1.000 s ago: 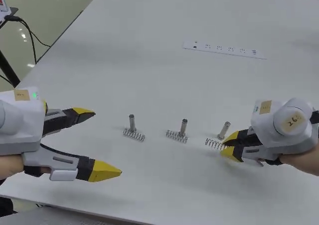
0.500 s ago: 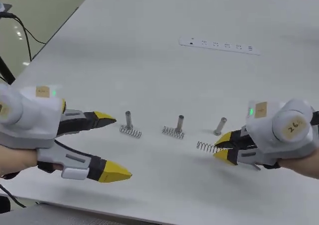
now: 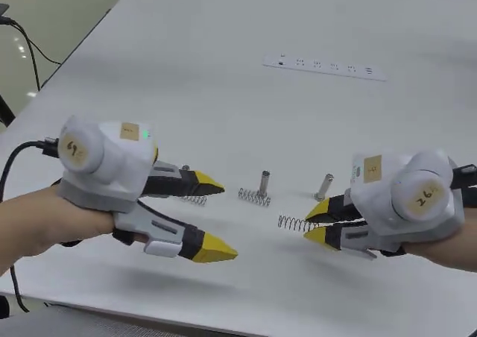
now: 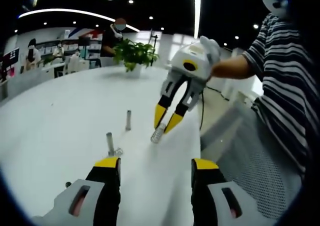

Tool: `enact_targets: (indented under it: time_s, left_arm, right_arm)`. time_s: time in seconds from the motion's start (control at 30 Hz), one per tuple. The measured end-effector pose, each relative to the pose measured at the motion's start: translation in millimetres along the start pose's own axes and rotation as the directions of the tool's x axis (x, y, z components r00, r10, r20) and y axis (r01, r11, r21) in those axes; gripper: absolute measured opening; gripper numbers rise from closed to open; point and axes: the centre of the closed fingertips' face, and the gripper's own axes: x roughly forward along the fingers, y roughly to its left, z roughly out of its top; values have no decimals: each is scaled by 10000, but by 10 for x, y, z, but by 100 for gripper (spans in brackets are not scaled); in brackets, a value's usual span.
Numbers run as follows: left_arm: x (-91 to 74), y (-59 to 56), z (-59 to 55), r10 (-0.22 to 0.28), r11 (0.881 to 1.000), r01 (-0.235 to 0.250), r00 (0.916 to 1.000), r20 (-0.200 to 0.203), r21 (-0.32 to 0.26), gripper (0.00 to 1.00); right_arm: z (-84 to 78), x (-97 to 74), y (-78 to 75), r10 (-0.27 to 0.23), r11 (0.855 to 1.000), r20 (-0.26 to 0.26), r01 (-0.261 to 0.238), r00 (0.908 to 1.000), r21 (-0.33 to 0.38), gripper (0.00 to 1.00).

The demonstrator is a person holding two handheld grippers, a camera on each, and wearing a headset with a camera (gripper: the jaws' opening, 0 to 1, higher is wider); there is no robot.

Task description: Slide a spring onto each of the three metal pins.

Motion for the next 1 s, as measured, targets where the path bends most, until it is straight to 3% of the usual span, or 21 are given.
enact_targets:
  time_s: [0.43, 0.83, 1.0]
  left_arm:
    - [357, -57, 93, -454, 9979, 447, 9989, 141, 466, 31]
    - [441, -45, 137, -511, 9982, 493, 9972, 548, 334, 22]
    - [463, -62, 175, -575, 9974, 541, 9956, 735, 472, 14]
  right_arm:
    - [138, -33, 49, 109, 9996, 208, -104, 9997, -267, 7]
    - [235, -43, 70, 265, 9985, 394, -246, 9989, -479, 7]
    - [260, -73, 51, 223, 9988, 488, -201, 9986, -443, 7]
